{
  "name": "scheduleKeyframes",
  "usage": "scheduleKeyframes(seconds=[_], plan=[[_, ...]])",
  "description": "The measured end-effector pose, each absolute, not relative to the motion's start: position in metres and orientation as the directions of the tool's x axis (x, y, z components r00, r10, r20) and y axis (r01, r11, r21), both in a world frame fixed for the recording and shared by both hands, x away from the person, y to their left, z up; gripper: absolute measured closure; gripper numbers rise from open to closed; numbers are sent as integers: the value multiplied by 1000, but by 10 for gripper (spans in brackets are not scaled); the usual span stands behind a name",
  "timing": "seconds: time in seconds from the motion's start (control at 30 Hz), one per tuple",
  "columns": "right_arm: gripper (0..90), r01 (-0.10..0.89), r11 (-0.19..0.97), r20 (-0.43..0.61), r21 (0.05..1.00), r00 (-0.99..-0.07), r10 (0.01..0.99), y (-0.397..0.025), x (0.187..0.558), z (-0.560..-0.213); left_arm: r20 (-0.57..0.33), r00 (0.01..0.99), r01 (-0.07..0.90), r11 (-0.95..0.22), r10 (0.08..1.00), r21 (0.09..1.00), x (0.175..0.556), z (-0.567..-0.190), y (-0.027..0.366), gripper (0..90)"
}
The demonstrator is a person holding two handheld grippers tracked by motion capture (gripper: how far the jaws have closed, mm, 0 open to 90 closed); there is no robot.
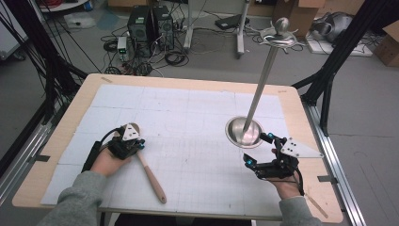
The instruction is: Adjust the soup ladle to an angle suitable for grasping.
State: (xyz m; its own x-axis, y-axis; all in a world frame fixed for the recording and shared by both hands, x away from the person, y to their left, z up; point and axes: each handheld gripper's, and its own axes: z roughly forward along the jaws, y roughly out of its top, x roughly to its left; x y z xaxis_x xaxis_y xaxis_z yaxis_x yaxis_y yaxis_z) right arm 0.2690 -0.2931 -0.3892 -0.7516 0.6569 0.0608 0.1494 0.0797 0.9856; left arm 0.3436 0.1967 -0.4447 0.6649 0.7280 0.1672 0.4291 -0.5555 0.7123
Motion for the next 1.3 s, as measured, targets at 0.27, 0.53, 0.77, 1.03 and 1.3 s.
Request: scheduleKeyframes(seconds=[0.27, 0.53, 0.77, 1.03, 1.3], plan=[[1, 148, 85, 56, 985, -752, 656, -293, 268, -389, 170, 655, 429, -548, 736, 718, 332, -445, 208, 900], [1, 148, 83, 58, 985, -752, 657, -294, 268, -390, 208, 639, 420, -562, 740, 712, 317, -445, 216, 900], [1, 149, 83, 58, 985, -750, 659, -294, 268, -390, 196, 644, 427, -560, 740, 710, 302, -441, 233, 900], [1, 147, 87, 54, 985, -750, 659, -293, 268, -390, 185, 645, 416, -544, 741, 729, 280, -434, 252, 900], [1, 148, 93, 50, 985, -751, 658, -292, 268, -391, 173, 647, 435, -546, 742, 716, 278, -441, 256, 900]])
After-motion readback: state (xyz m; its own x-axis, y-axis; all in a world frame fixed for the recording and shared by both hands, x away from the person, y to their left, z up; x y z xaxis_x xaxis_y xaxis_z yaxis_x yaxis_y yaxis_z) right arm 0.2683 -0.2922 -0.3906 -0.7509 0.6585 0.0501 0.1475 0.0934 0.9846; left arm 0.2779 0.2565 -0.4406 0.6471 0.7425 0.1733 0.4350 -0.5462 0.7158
